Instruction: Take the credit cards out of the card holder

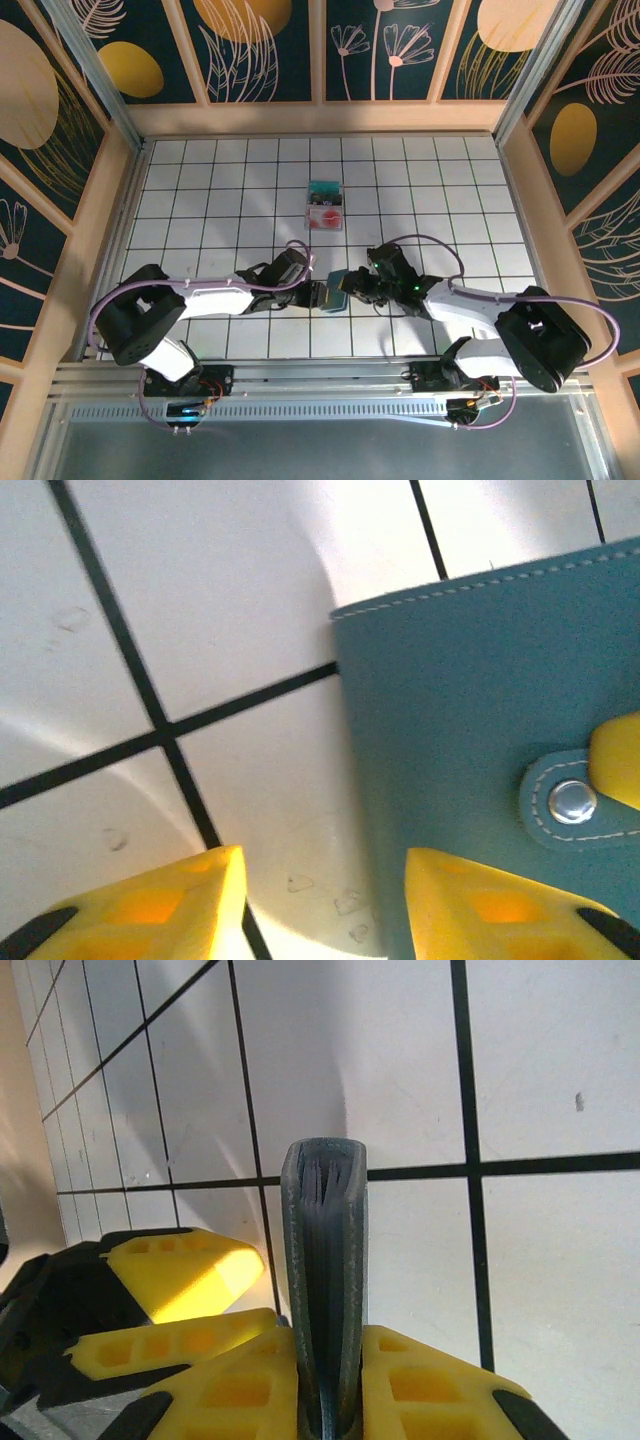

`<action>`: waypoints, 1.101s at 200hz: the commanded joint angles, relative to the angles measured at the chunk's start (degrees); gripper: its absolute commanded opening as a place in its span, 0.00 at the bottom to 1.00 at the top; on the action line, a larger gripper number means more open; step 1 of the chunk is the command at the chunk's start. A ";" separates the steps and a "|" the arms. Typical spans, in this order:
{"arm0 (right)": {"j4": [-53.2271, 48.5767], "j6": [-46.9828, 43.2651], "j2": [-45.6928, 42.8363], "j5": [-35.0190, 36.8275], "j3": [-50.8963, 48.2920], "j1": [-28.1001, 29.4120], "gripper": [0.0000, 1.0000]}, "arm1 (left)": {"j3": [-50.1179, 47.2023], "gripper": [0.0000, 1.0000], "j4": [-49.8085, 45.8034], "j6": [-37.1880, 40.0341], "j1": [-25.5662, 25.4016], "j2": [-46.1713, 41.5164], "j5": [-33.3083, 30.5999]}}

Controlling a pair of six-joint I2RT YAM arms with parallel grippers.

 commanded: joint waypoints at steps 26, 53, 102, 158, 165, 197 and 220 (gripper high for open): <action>2.39 -7.92 -6.33 -1.40 -0.46 -4.27 0.06 | 1.65 0.66 -5.45 -3.20 0.92 -9.13 -16.91; 4.39 -12.73 -9.76 -4.23 0.03 -10.12 0.01 | -0.73 0.99 1.96 -3.82 3.55 -14.59 -20.11; 8.44 -20.99 -9.94 -14.71 3.30 -17.80 0.00 | -0.79 0.99 16.75 2.44 7.62 -14.74 -10.28; 14.29 -24.28 -9.40 -27.91 5.20 -23.38 0.00 | 0.83 0.96 27.34 2.44 10.22 -9.25 11.80; 15.35 -24.09 -9.34 -29.28 5.32 -23.91 0.00 | 1.22 0.93 27.61 2.54 10.31 -8.72 13.57; 20.39 -21.60 -8.82 -33.29 5.39 -24.93 0.00 | 1.76 0.80 31.89 1.97 10.31 -6.46 21.68; 25.11 -18.24 -8.62 -35.01 4.58 -25.06 0.00 | 2.17 0.77 34.22 0.70 10.31 -4.77 25.32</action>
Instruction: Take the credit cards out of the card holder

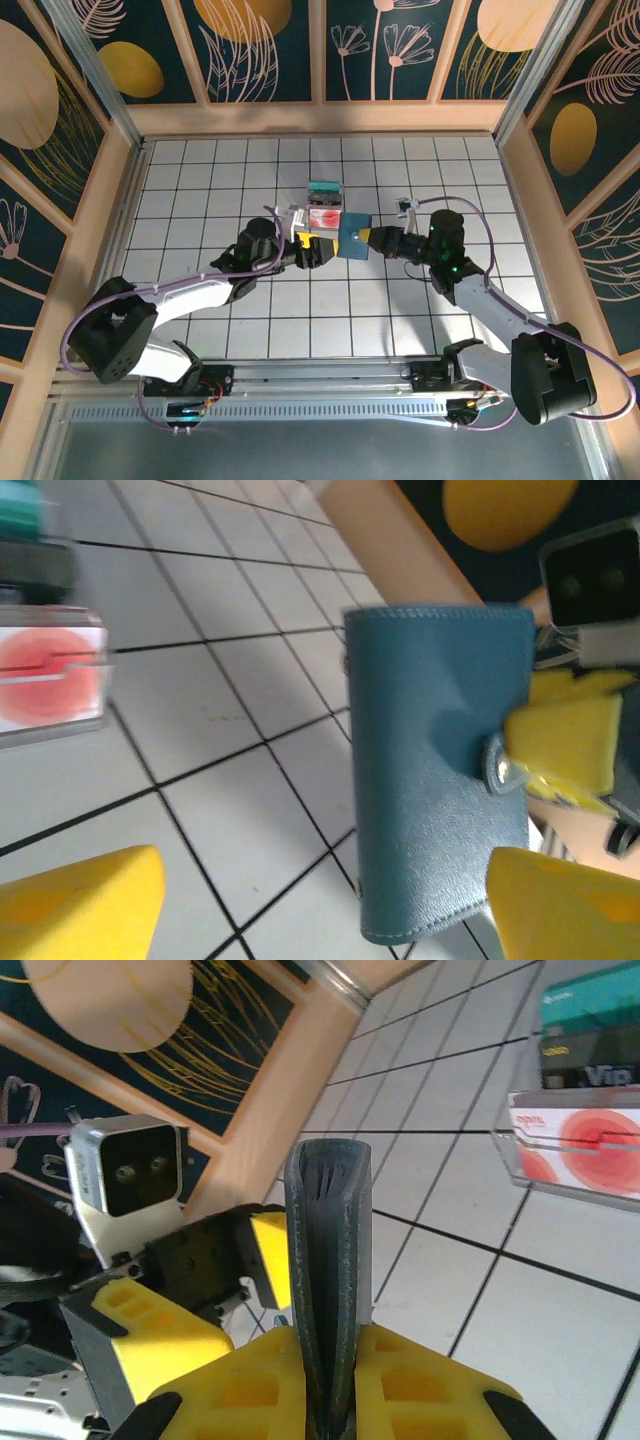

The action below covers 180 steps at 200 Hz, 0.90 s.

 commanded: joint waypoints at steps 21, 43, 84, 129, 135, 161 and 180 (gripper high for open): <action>13.54 5.88 0.27 -6.16 0.10 -0.41 0.00 | 1.90 0.77 7.38 -2.11 0.17 2.53 8.38; 14.69 6.52 0.52 -6.54 0.02 -0.42 0.00 | 1.62 0.76 8.92 -2.97 0.20 2.74 8.89; 16.62 8.17 2.29 -8.44 0.26 -0.47 0.00 | 1.41 0.73 11.74 -6.21 0.14 2.71 9.12; 18.84 11.89 4.79 -13.14 1.50 -1.68 0.00 | 0.26 0.81 14.10 -11.17 0.16 0.89 7.45; 18.88 12.10 4.80 -13.48 1.52 -1.86 0.00 | -0.05 0.81 14.01 -11.42 0.15 0.33 7.15; 18.04 12.15 4.84 -14.55 1.65 -2.30 0.00 | -2.47 0.82 12.96 -11.86 0.19 -2.80 4.84; 18.48 12.65 4.19 -14.69 1.01 -2.32 0.00 | -5.30 0.82 12.76 -11.02 0.15 -5.13 3.74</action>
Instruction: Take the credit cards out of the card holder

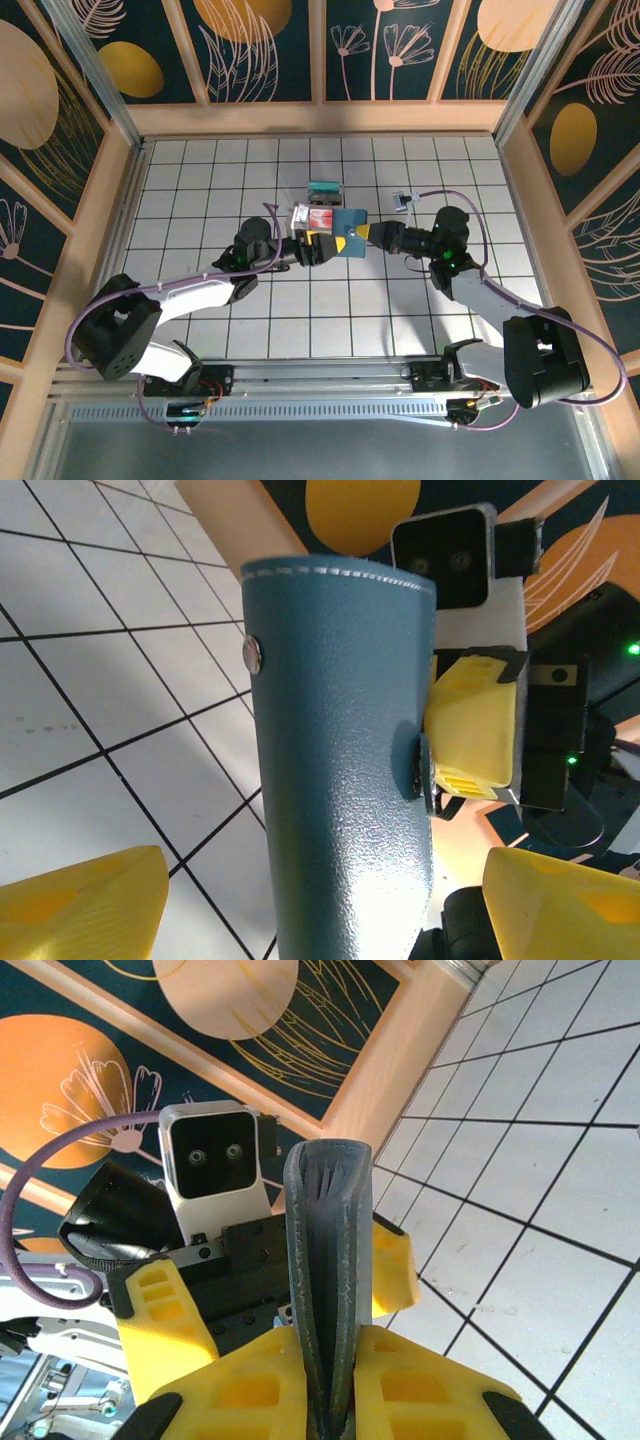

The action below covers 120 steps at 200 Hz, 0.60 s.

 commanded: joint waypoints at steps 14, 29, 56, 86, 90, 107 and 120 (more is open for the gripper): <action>6.53 2.66 -1.24 -2.35 -0.19 -0.57 0.00 | -4.82 0.82 2.19 0.79 0.16 -4.66 -2.01; 8.61 3.71 -1.86 -2.16 -1.13 -0.55 0.00 | -5.50 0.82 2.09 2.09 0.19 -5.25 -1.85; 11.09 5.06 -2.19 -2.63 -2.11 -0.47 0.00 | -4.82 0.82 3.67 2.41 0.19 -4.62 0.89; 16.77 8.51 -2.03 -2.88 -4.03 -0.23 0.00 | -3.26 0.82 4.19 2.94 0.19 -2.87 2.40; 17.42 8.99 -1.92 -2.98 -4.16 -0.19 0.00 | -3.09 0.81 4.32 2.84 0.17 -2.53 2.51; 19.54 10.19 -1.23 -3.32 -4.45 0.06 0.00 | -3.10 0.78 6.50 1.77 0.14 -0.97 2.90; 21.18 11.27 -0.26 -4.02 -4.46 0.22 0.00 | -3.56 0.76 9.44 0.44 0.14 0.02 3.36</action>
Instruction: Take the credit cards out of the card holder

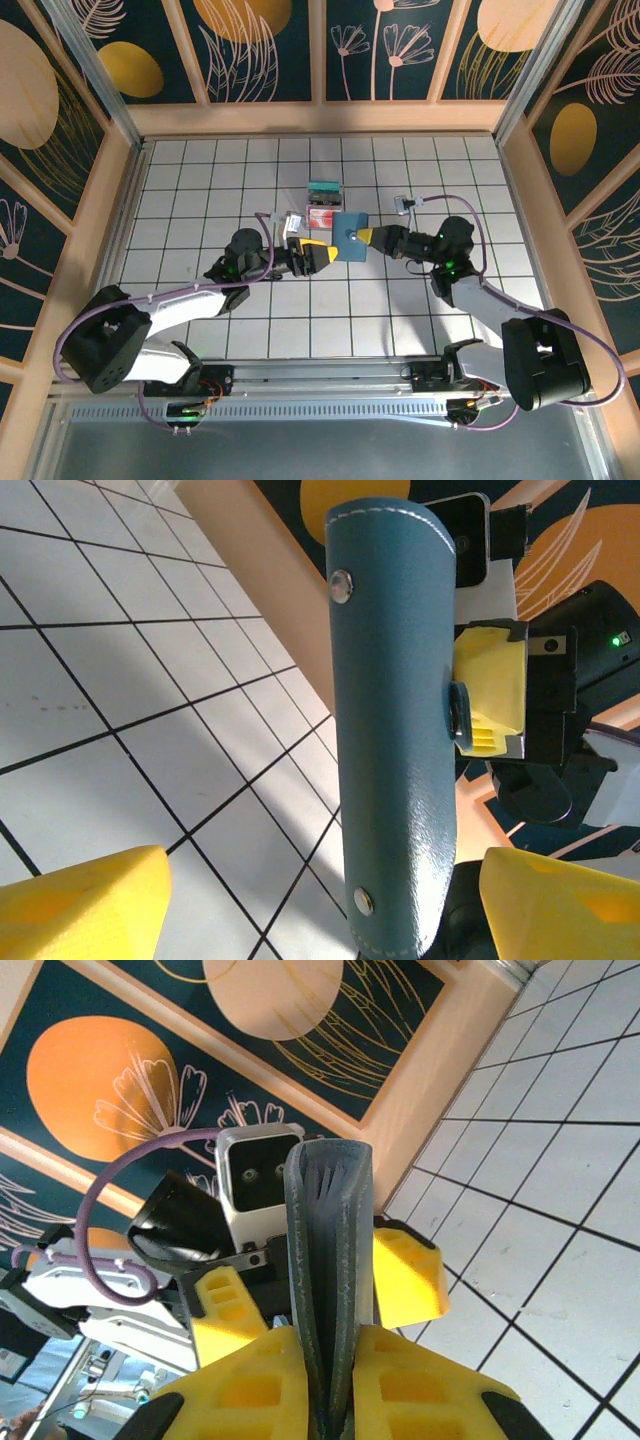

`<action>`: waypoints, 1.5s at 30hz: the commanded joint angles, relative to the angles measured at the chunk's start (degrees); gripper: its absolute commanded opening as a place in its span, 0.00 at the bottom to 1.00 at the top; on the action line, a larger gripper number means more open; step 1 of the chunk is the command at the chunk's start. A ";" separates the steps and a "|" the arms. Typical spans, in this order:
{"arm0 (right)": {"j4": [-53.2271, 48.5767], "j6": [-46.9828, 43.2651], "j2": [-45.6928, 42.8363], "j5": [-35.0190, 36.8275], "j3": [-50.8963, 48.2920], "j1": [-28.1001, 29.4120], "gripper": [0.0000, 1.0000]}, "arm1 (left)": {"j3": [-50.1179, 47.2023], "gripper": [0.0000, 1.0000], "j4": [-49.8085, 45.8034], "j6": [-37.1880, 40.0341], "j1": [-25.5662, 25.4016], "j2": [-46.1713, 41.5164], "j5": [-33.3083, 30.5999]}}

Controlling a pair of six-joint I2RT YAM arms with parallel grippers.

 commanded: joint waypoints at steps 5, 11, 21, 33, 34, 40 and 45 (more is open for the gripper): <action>13.07 5.70 3.16 -3.79 -0.17 0.62 0.00 | 0.89 0.69 9.56 -2.13 0.15 3.54 2.52; 25.06 12.79 9.65 -5.60 0.09 0.79 0.00 | 1.23 0.63 11.60 -3.05 0.14 4.19 3.93; 42.89 24.11 21.14 -5.90 1.14 1.28 0.00 | 0.52 0.17 10.59 -3.33 0.15 3.53 3.04; -40.86 -25.85 -2.41 20.81 14.61 6.24 0.66 | 1.28 0.00 -3.38 5.30 0.19 -3.28 -3.63; -44.51 -26.78 -3.67 23.85 15.80 7.01 0.67 | 1.25 0.00 -4.16 5.83 0.17 -3.80 -4.18; -57.48 -21.17 -7.63 43.73 19.19 10.48 0.53 | 1.82 0.00 -9.06 8.10 0.10 -5.31 -7.89; -67.15 -13.12 -7.95 62.25 23.01 19.92 0.51 | 2.57 0.00 -13.78 9.60 -1.84 -6.31 -14.90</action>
